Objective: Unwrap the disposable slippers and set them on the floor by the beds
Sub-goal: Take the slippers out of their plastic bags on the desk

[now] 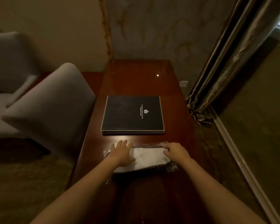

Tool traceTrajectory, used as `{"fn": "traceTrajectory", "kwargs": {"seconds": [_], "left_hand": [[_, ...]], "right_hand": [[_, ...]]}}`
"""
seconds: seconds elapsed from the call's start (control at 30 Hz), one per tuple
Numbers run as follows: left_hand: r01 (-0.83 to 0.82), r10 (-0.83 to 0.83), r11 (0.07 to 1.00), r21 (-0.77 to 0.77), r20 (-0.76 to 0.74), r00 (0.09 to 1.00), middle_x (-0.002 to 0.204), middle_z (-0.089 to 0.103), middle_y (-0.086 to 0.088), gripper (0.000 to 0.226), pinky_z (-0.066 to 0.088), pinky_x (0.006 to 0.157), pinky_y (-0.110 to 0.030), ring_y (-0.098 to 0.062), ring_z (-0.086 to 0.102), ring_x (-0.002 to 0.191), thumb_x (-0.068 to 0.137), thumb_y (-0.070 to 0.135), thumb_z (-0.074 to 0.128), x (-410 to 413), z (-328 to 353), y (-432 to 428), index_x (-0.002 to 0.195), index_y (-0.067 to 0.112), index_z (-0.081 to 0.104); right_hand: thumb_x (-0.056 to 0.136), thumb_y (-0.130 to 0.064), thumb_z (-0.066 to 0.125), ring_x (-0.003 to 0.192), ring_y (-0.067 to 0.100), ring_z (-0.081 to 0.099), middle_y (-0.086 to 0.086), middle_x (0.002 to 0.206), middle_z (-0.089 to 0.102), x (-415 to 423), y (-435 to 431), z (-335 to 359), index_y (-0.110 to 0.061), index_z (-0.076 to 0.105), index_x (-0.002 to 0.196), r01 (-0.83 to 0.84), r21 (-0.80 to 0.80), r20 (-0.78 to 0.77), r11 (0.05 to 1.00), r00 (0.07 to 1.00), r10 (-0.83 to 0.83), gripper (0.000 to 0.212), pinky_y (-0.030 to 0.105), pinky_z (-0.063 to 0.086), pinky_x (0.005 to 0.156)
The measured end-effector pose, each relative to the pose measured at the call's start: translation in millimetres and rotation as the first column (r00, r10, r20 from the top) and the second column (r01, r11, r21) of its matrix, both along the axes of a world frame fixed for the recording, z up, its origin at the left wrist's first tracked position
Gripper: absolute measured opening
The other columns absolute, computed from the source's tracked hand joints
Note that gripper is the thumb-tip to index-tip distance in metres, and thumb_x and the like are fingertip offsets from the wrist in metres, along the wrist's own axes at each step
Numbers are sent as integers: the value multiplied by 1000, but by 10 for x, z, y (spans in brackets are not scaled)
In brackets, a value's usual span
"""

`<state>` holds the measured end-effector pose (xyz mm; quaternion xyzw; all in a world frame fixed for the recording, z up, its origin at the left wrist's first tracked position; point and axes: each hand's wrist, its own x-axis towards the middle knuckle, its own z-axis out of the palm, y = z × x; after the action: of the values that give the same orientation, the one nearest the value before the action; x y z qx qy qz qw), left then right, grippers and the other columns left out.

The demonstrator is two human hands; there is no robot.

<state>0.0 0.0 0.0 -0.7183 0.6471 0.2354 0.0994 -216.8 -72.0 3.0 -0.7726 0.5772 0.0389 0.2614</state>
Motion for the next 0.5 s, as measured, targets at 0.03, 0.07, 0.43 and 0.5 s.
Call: {"fn": "traceTrajectory", "kwargs": {"seconds": [0.03, 0.07, 0.43, 0.5], "left_hand": [[0, 0, 1000, 1, 17, 1000, 160, 8, -8, 77, 5, 117, -55, -28, 5, 148, 88, 49, 50, 4, -12, -1, 150, 24, 11], [-1, 1, 1000, -4, 24, 1000, 160, 9, -8, 79, 4, 117, -56, -28, 5, 148, 87, 48, 51, 9, -28, -12, 150, 25, 10], [34, -27, 992, -121, 56, 998, 140, 40, -6, 89, 12, 117, -47, -26, 33, 134, 74, 52, 67, -18, -71, 3, 146, 24, 23], [46, -36, 986, -162, 64, 997, 134, 43, -7, 87, 24, 113, -41, -26, 38, 126, 72, 54, 68, -24, -17, 11, 143, 22, 30]], "right_hand": [[90, -23, 53, 82, 16, 61, 4, 106, 65, -13, 18, -35, -23, 58, 122, 32, -4, -31, 999, 999, -32, 33, 29, 55, 72], [89, -22, 54, 89, 18, 61, 5, 110, 63, -26, 17, -70, -22, 56, 124, 72, -23, -36, 997, 997, -73, 35, 30, 56, 77], [79, -21, 65, 118, 26, 49, 8, 127, 55, -48, 90, -281, -15, 41, 130, 229, -70, 0, 971, 973, -230, 57, 40, 44, 97], [76, -23, 70, 123, 27, 44, 9, 132, 50, -80, 85, -259, -13, 38, 134, 252, -35, 29, 967, 968, -251, 67, 41, 42, 102]]}}
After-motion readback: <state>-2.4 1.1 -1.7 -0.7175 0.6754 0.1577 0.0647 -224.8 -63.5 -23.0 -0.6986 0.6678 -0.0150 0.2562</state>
